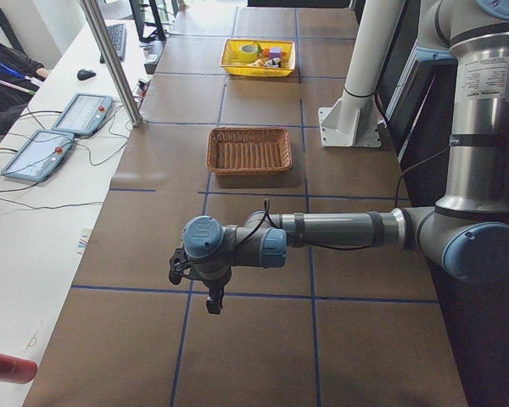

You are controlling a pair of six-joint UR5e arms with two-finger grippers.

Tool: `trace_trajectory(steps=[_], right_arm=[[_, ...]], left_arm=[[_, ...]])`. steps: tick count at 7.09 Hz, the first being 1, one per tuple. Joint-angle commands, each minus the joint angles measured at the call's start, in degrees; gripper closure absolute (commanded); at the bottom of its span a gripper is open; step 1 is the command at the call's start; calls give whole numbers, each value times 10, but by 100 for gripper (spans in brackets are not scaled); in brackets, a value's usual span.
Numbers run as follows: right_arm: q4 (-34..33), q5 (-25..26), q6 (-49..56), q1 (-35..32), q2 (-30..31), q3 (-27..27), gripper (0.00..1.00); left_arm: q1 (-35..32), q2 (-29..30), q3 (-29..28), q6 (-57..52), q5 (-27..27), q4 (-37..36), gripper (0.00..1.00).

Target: Move tape to another basket

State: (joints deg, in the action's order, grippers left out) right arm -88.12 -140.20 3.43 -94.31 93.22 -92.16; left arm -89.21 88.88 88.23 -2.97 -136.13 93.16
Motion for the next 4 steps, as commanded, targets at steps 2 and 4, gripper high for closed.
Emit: trace_trajectory(steps=[2,4], right_arm=[[-2,-1,0,0,-3,0,0],[-2,-5,0,0,-1,1,0]], left_arm=[[0,0,-1,1,0,4,0],[0,1,0,0,1,5,0]])
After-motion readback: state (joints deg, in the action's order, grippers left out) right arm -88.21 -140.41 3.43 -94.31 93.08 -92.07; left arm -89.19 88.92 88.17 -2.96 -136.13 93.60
